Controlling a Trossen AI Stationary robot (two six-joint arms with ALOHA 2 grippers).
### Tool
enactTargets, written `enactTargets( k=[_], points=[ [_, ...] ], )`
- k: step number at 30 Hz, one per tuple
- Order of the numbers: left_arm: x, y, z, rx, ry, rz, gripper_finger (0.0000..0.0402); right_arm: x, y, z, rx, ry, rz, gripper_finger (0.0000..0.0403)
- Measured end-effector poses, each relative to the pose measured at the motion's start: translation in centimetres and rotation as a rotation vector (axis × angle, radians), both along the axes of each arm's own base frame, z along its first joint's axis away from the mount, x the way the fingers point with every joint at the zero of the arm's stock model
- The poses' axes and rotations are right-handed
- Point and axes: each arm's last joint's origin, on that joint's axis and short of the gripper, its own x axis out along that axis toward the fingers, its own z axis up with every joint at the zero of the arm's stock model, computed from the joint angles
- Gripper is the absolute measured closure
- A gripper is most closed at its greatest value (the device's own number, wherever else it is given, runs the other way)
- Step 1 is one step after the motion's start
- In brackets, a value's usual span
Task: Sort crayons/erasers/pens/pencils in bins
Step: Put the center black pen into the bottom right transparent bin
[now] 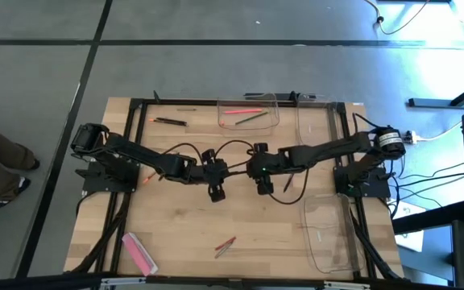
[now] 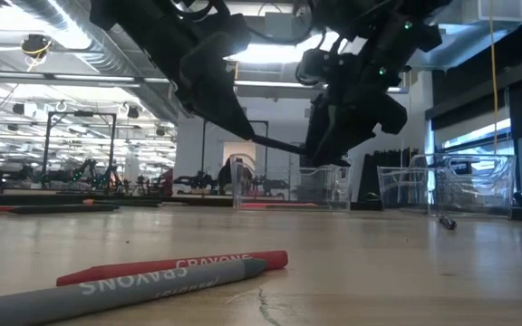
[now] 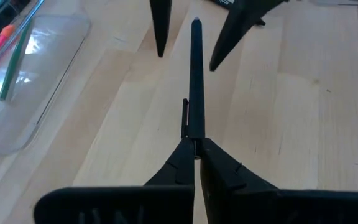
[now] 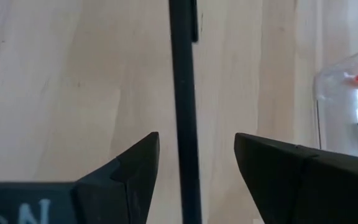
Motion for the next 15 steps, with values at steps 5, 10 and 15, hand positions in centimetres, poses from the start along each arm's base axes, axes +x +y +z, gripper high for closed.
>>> enactTargets(
  k=[5,10,15],
  points=[
    [0.00,0.00,0.00,0.000,0.000,0.000,0.0401,-0.01,-0.30,0.11,0.001,-0.006,-0.011,0.0220],
    [0.00,0.00,0.00,0.000,0.000,0.000,0.0401,-0.07,-0.38,0.13,0.001,-0.001,-0.012,0.0270],
    [0.00,0.00,0.00,0.000,0.000,0.001,0.0401,-0.08,-0.38,0.12,0.001,0.001,-0.011,0.0312]
  ],
)
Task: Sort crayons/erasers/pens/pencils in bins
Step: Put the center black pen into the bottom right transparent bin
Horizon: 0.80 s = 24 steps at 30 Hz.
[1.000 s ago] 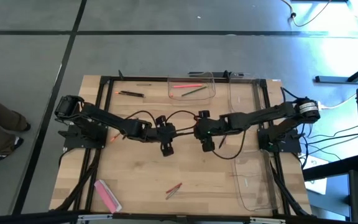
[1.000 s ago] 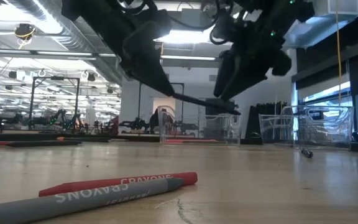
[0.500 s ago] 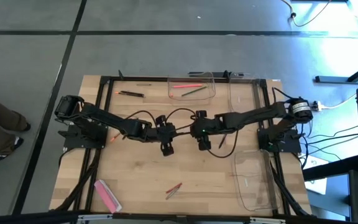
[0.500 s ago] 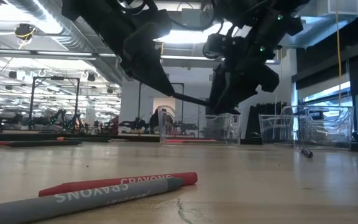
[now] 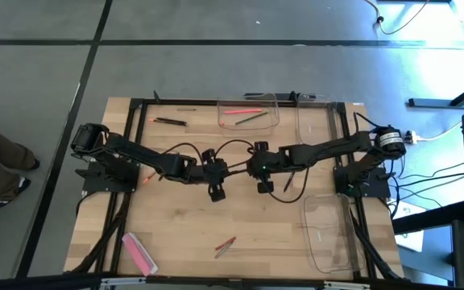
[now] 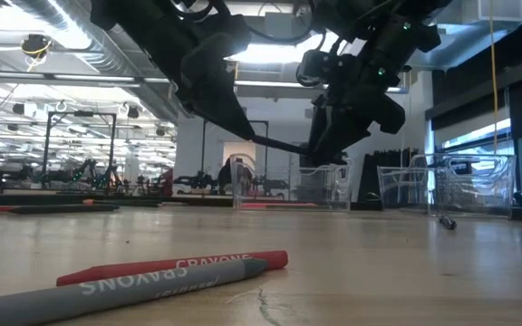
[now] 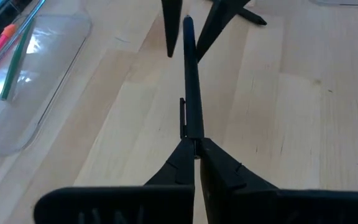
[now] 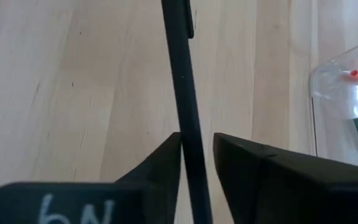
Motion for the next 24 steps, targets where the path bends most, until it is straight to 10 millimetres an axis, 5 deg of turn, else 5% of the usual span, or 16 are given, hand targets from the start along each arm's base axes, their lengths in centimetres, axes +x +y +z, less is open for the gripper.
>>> enactTargets(
  k=[15,24],
  points=[
    [-0.01,0.02,-0.02,0.003,0.000,0.003,0.0399,-0.07,0.06,-0.06,0.003,0.011,0.013,0.0354],
    [0.00,0.04,-0.02,-0.002,0.000,0.002,0.0355,-0.07,0.04,-0.04,0.000,0.010,0.009,0.0355]
  ],
)
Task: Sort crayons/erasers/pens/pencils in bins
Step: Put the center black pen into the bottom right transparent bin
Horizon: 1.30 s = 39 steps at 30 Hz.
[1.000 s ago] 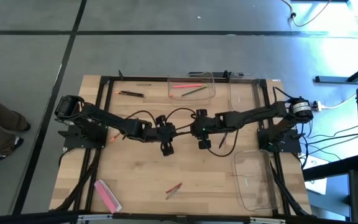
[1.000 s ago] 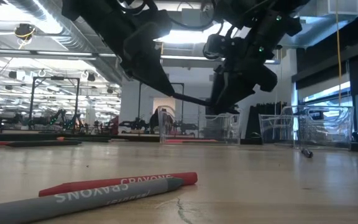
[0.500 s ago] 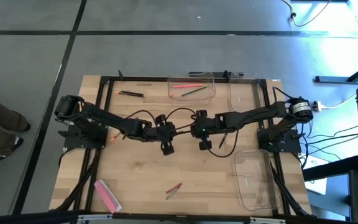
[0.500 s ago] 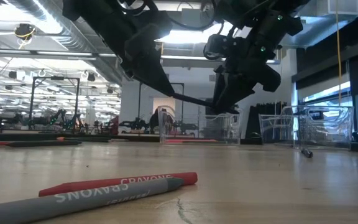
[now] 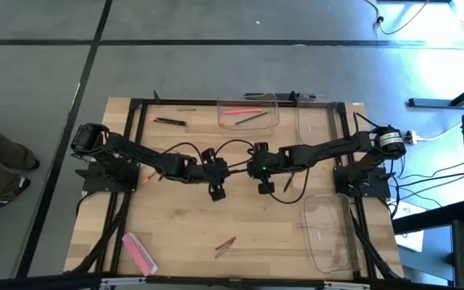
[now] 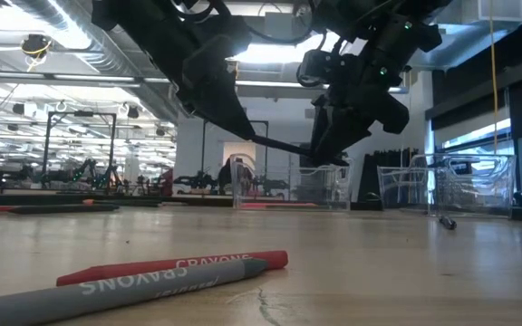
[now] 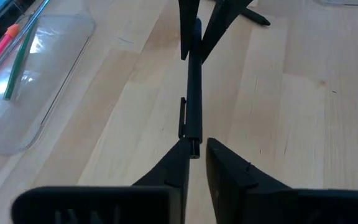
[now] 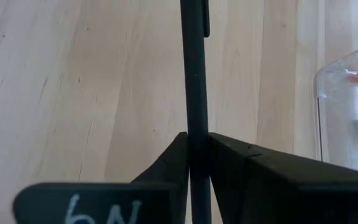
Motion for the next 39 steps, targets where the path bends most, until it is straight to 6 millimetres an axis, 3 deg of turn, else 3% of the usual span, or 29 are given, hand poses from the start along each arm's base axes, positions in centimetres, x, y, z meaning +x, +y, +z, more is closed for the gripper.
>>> enactTargets(
  k=[5,11,17,23,29,35,39],
  points=[
    [0.0,0.0,0.0,-0.007,-0.002,0.001,0.0326,0.0,0.0,0.0,0.012,-0.001,0.003,0.0356],
    [-0.1,-0.3,0.0,-0.008,0.005,-0.009,0.0322,-0.6,-0.1,0.6,-0.004,0.017,-0.018,0.0356],
    [-0.5,-1.3,-0.4,0.001,0.055,-0.052,0.0322,-2.7,-0.2,3.8,0.035,-0.041,-0.114,0.0356],
    [-0.9,-2.2,-0.4,0.065,0.065,-0.047,0.0321,-6.3,-0.1,6.7,0.138,-0.052,-0.291,0.0356],
    [-0.8,-2.7,-0.2,0.154,0.052,-0.069,0.0321,-9.8,1.6,9.6,0.291,-0.027,-0.447,0.0357],
    [-0.7,-2.7,-0.1,0.168,0.046,-0.081,0.0321,-12.1,4.1,13.3,0.432,-0.013,-0.558,0.0357],
    [-0.8,-2.9,-0.1,0.181,0.049,-0.099,0.0321,-13.3,6.1,14.3,0.534,0.030,-0.632,0.0357]
  ],
)
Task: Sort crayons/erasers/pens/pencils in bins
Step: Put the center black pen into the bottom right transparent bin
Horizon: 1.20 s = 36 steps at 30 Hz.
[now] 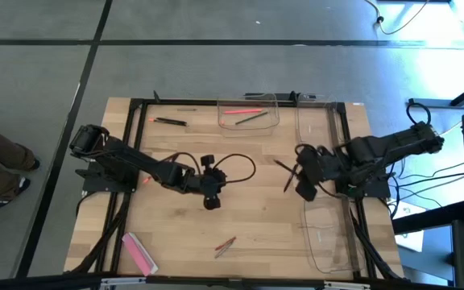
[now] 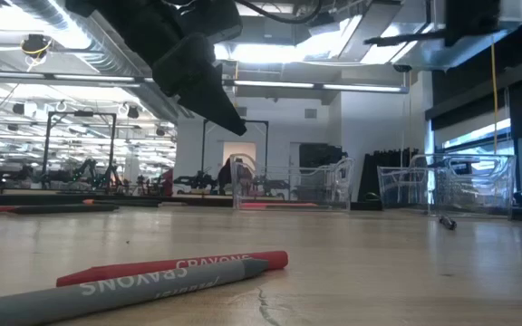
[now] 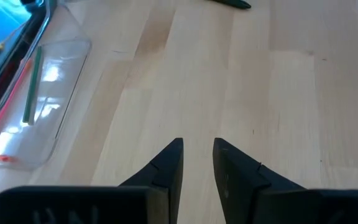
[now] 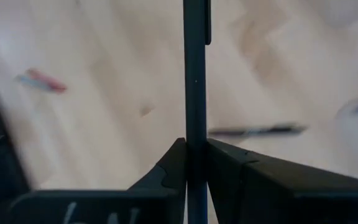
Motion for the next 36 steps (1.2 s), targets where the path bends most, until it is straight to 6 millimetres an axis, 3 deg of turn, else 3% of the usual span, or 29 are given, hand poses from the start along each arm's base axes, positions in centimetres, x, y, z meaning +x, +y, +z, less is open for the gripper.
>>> enactTargets(
  k=[11,22,30,36],
  points=[
    [0.4,-2.4,1.1,0.081,-0.103,-0.165,0.0321,-2.9,6.2,-1.7,0.239,0.105,-0.185,0.0357],
    [0.3,-4.6,1.8,0.090,-0.185,-0.254,0.0321,-5.6,11.7,-5.3,0.301,0.303,-0.418,0.0357],
    [0.2,-5.1,2.1,0.082,-0.214,-0.266,0.0321,-6.2,14.1,-7.3,0.300,0.439,-0.512,0.0357],
    [0.5,-5.2,2.7,0.122,-0.266,-0.298,0.0321,-5.6,14.9,-8.8,0.238,0.446,-0.549,0.0357]
  ],
)
